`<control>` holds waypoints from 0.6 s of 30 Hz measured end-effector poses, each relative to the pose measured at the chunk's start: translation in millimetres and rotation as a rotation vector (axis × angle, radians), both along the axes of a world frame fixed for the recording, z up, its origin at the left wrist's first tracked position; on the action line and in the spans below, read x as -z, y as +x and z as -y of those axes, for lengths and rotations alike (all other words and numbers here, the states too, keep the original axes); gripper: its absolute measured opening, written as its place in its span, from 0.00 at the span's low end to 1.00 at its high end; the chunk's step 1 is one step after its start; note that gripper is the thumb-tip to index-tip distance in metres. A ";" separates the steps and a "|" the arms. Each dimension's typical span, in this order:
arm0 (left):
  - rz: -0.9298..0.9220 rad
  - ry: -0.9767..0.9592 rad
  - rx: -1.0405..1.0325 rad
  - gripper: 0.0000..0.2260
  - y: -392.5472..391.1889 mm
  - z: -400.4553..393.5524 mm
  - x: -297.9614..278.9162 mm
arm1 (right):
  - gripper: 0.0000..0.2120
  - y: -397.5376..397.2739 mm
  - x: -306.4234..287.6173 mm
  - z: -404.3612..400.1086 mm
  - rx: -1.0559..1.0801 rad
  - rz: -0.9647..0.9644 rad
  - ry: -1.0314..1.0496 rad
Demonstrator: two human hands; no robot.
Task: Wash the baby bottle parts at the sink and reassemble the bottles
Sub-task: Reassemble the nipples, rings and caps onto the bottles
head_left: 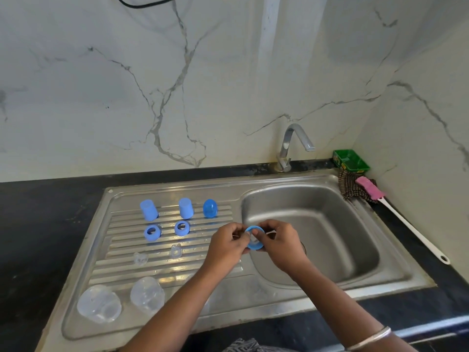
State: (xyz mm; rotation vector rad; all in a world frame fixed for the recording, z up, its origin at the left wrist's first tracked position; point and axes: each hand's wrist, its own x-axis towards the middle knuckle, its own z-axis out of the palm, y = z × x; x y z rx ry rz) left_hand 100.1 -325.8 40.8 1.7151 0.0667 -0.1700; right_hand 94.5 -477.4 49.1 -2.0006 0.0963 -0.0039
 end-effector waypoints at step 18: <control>0.057 0.060 0.049 0.06 -0.9 -6.9 3.9 | 0.11 -4.9 -6.2 5.7 -0.064 -0.077 0.045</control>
